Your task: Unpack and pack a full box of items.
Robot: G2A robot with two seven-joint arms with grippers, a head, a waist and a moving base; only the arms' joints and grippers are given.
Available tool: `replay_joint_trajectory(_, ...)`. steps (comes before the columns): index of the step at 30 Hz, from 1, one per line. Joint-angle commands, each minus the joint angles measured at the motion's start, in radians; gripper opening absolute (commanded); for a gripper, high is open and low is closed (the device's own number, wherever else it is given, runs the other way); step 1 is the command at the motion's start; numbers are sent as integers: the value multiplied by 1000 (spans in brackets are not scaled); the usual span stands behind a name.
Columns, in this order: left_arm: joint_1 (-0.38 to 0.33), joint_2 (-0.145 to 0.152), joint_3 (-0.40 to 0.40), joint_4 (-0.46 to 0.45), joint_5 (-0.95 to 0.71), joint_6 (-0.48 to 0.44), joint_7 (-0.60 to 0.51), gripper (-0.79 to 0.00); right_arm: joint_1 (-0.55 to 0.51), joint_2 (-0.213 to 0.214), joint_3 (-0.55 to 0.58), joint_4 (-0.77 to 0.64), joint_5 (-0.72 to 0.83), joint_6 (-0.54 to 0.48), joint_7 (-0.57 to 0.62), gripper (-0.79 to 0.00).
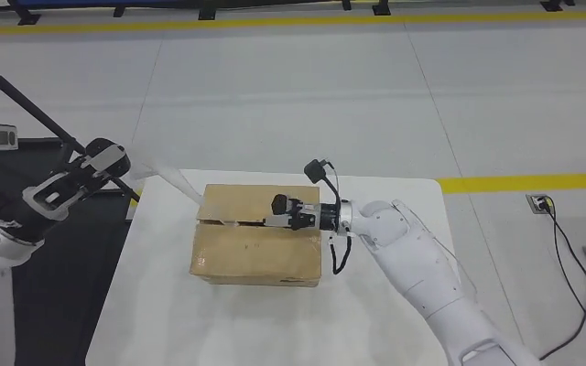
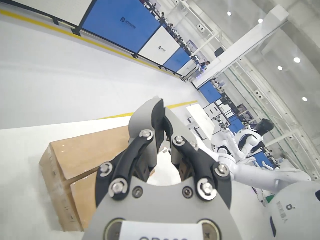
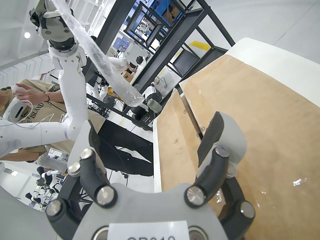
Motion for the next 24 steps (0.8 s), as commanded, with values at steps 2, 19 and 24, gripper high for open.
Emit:
replay_joint_trajectory(2,-4,3,2,-4,-16,-2,-2,-785,-25,-1,-18,-55,-3,-28,13,0)
replay_joint_trajectory(19,12,14,34,-41,-14,54,59,-785,-128,-12,-54,-296,-568,116,-461,0)
replay_joint_trajectory(24,13,16,46,-48,-8,74,75,-785,-254,-4,-60,-478,-850,335,-647,-182)
